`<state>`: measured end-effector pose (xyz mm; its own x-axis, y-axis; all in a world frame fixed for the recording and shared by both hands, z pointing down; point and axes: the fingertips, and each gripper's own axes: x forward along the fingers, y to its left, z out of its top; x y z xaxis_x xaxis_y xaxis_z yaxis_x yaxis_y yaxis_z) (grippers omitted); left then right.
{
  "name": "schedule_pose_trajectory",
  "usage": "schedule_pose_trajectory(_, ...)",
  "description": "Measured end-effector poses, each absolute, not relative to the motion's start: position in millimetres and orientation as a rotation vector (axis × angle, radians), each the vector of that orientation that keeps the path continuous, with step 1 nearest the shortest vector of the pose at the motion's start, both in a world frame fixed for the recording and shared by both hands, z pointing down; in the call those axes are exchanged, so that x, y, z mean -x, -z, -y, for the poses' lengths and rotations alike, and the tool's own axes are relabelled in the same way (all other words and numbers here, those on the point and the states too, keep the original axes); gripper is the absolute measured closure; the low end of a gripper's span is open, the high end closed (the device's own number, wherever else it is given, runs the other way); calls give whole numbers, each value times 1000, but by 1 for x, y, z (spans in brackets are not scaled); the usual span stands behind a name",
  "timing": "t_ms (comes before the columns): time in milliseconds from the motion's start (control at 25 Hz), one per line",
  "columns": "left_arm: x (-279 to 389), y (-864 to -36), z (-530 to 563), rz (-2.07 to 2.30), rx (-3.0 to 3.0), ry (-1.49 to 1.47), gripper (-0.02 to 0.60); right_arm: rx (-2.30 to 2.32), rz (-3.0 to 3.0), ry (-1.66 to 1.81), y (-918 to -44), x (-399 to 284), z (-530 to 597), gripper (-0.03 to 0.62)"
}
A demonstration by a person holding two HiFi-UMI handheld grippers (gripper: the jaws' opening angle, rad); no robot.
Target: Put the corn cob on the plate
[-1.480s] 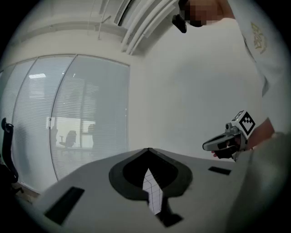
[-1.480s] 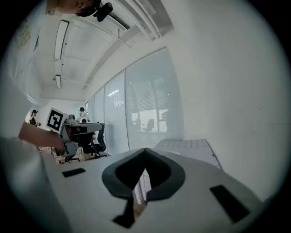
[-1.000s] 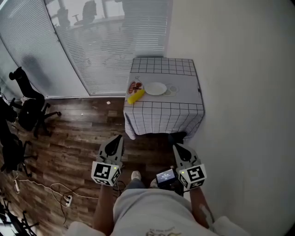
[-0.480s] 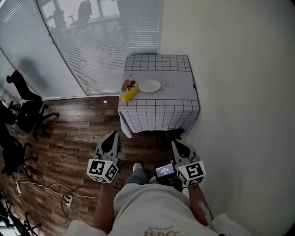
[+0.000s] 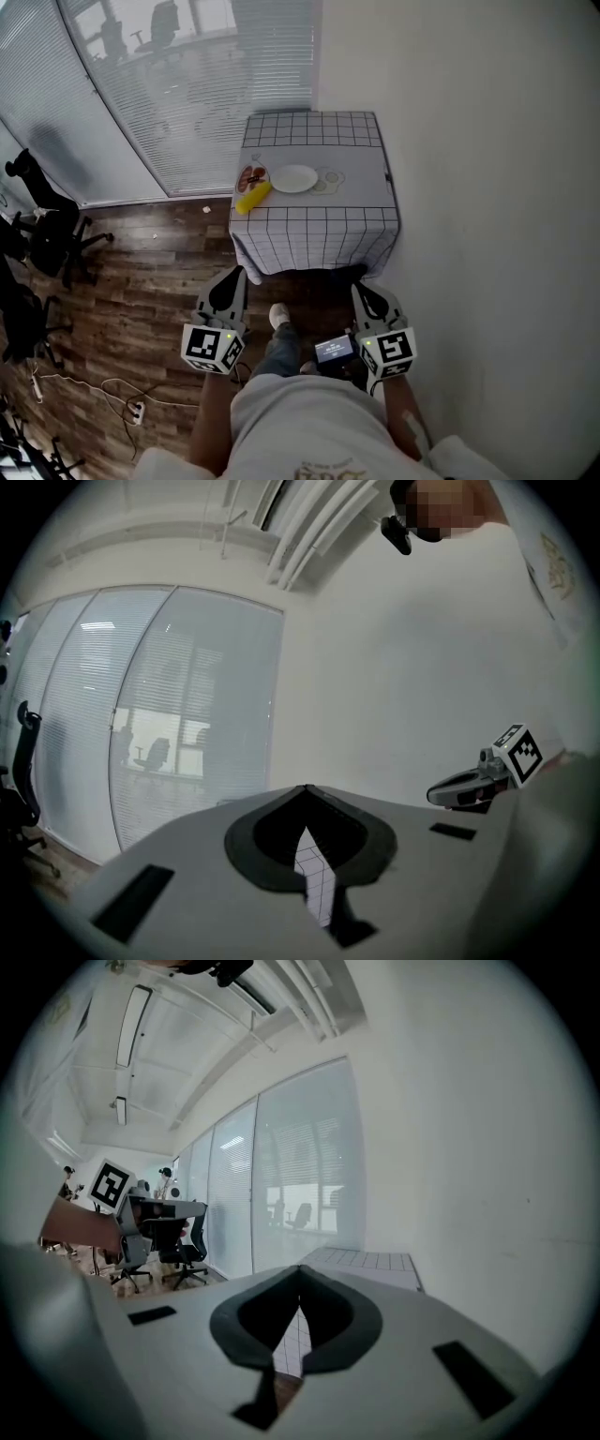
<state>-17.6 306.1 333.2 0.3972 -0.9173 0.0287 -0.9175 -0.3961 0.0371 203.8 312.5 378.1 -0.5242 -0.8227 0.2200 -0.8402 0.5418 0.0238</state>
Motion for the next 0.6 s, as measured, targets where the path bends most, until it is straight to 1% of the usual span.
schedule_pose_trajectory(360, 16, -346, -251, 1702, -2585, -39, 575, -1452, 2557, -54, -375, -214, -259, 588)
schedule_pose_trajectory(600, 28, -347, -200, 1719, -2605, -30, 574, -1437, 2557, -49, -375, -212, -209, 588)
